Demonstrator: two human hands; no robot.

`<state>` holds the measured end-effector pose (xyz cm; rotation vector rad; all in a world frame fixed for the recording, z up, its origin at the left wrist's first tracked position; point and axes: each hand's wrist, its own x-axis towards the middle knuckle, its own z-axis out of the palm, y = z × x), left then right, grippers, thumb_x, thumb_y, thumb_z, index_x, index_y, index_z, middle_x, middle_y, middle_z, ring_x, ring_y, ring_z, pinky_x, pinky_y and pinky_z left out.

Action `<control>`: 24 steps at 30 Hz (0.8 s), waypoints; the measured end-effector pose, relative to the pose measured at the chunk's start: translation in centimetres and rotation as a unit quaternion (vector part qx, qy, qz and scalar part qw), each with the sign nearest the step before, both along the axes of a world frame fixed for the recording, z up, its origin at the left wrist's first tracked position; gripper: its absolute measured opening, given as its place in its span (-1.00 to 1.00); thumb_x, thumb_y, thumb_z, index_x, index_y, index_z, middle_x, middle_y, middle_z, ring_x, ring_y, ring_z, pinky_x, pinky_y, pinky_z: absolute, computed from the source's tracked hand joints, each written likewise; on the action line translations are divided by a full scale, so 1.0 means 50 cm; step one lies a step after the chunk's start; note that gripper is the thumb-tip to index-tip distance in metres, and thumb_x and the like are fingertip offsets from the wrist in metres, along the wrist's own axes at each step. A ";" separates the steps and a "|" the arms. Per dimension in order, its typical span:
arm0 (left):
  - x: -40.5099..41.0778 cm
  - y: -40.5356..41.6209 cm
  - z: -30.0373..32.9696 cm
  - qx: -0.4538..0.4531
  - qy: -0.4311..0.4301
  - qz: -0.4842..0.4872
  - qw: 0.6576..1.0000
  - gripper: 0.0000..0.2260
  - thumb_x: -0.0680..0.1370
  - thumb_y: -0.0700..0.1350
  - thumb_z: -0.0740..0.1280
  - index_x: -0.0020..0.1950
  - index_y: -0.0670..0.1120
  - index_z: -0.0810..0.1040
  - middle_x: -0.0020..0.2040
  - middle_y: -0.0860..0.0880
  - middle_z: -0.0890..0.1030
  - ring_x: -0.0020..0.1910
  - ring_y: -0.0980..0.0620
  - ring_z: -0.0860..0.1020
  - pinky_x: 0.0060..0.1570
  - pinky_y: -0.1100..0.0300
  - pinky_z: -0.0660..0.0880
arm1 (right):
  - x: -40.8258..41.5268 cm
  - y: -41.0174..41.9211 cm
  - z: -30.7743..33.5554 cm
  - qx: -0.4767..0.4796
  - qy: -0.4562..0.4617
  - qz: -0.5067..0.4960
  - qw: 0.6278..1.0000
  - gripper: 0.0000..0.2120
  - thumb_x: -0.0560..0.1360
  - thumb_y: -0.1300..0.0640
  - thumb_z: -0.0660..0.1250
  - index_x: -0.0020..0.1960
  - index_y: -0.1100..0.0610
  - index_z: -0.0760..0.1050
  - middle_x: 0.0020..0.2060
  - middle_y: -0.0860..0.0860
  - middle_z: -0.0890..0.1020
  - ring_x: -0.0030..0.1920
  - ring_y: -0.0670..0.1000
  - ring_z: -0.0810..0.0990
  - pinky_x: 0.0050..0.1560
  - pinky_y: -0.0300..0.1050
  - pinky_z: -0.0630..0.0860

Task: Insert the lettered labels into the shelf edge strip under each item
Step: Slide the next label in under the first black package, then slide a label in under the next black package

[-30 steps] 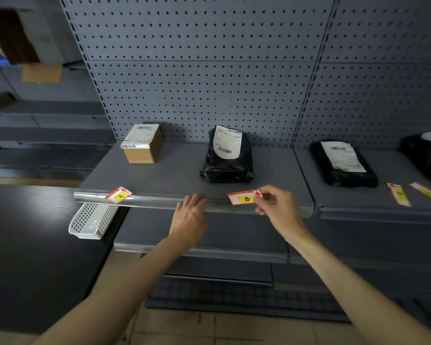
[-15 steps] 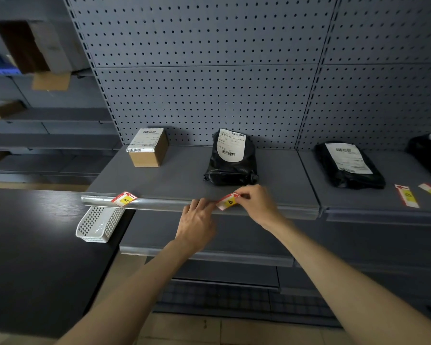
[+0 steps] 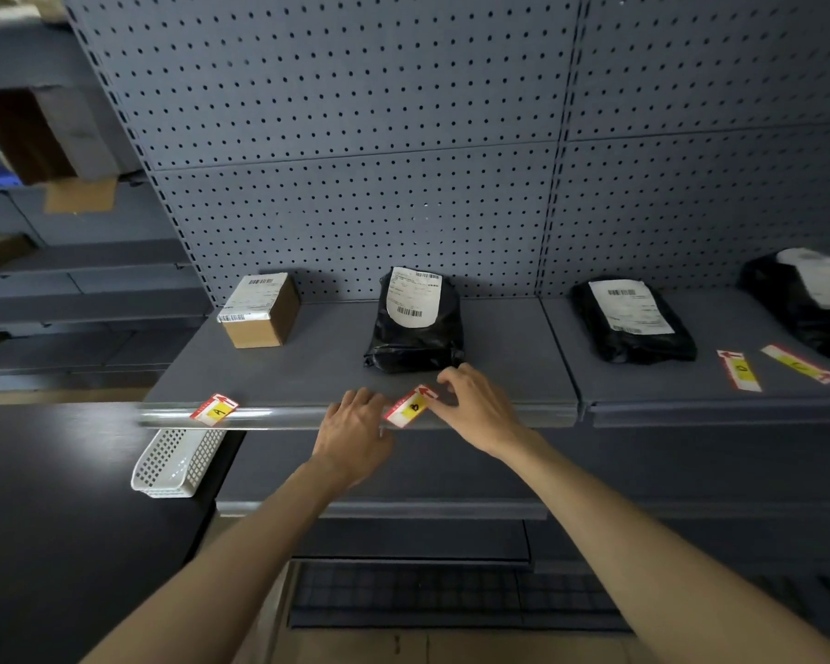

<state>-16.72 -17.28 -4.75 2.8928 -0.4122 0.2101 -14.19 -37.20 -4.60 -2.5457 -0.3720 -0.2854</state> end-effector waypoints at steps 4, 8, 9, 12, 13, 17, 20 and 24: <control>0.018 -0.063 0.054 -0.035 -0.061 -0.017 0.997 -0.80 0.49 -0.10 0.33 0.09 -0.11 0.51 0.05 -0.09 0.56 0.07 -0.12 0.50 0.01 0.02 0.46 | -0.026 -0.091 0.018 -0.003 -0.020 -0.022 1.000 -0.71 0.52 -0.09 0.30 0.03 0.14 0.52 -0.05 0.00 0.55 -0.07 0.00 0.56 -0.17 -0.10 0.53; 0.051 -0.180 0.097 -0.053 -0.095 -0.054 0.993 -0.79 0.50 -0.11 0.32 0.11 -0.14 0.55 0.04 -0.10 0.58 0.08 -0.13 0.50 0.03 -0.04 0.48 | -0.059 -0.211 0.045 -0.031 -0.026 -0.081 0.996 -0.73 0.53 -0.09 0.28 -0.04 0.13 0.53 -0.08 0.01 0.56 -0.03 0.01 0.53 -0.16 -0.06 0.51; 0.057 -0.216 0.103 -0.058 -0.095 -0.066 0.992 -0.81 0.50 -0.12 0.31 0.08 -0.14 0.56 0.01 -0.11 0.58 0.06 -0.15 0.50 0.01 -0.05 0.48 | -0.070 -0.245 0.052 -0.039 -0.024 -0.099 0.994 -0.73 0.53 -0.10 0.28 -0.05 0.12 0.53 -0.09 0.01 0.57 -0.02 0.02 0.53 -0.16 -0.03 0.52; 0.069 -0.329 0.116 -0.047 -0.093 -0.112 0.988 -0.83 0.50 -0.11 0.30 0.01 -0.17 0.53 -0.01 -0.14 0.57 0.05 -0.18 0.49 -0.02 -0.05 0.46 | -0.099 -0.357 0.074 -0.060 -0.015 -0.150 0.987 -0.74 0.52 -0.08 0.30 -0.08 0.12 0.53 -0.09 0.03 0.57 -0.01 0.05 0.52 -0.16 -0.02 0.51; 0.071 -0.367 0.118 -0.046 -0.093 -0.131 0.986 -0.83 0.51 -0.10 0.29 0.02 -0.17 0.53 0.00 -0.14 0.57 0.06 -0.18 0.49 -0.01 -0.04 0.46 | -0.107 -0.396 0.082 -0.063 -0.012 -0.166 0.984 -0.74 0.52 -0.08 0.30 -0.08 0.13 0.53 -0.09 0.04 0.57 -0.01 0.05 0.52 -0.16 -0.02 0.50; 0.080 -0.520 0.131 -0.062 -0.066 -0.204 0.975 -0.80 0.55 -0.06 0.24 0.10 -0.13 0.51 0.07 -0.12 0.57 0.11 -0.14 0.48 -0.02 0.00 0.46 | -0.131 -0.546 0.113 -0.073 -0.015 -0.233 0.970 -0.77 0.51 -0.05 0.32 -0.09 0.13 0.55 -0.09 0.05 0.58 -0.01 0.07 0.53 -0.16 -0.06 0.46; 0.091 -0.637 0.138 -0.066 -0.055 -0.245 0.966 -0.77 0.55 -0.05 0.27 0.14 -0.13 0.51 0.08 -0.12 0.57 0.09 -0.13 0.49 -0.02 -0.01 0.47 | -0.142 -0.653 0.127 -0.081 -0.013 -0.268 0.960 -0.78 0.49 -0.04 0.34 -0.11 0.12 0.56 -0.08 0.06 0.58 -0.02 0.09 0.53 -0.19 -0.07 0.42; 0.108 -0.788 0.143 -0.062 -0.026 -0.273 0.960 -0.77 0.55 -0.06 0.29 0.14 -0.16 0.50 0.09 -0.15 0.56 0.09 -0.14 0.48 0.05 -0.06 0.48 | -0.147 -0.786 0.133 -0.091 0.013 -0.309 0.947 -0.76 0.49 -0.07 0.34 -0.06 0.11 0.56 -0.05 0.08 0.56 0.03 0.12 0.50 -0.17 -0.05 0.38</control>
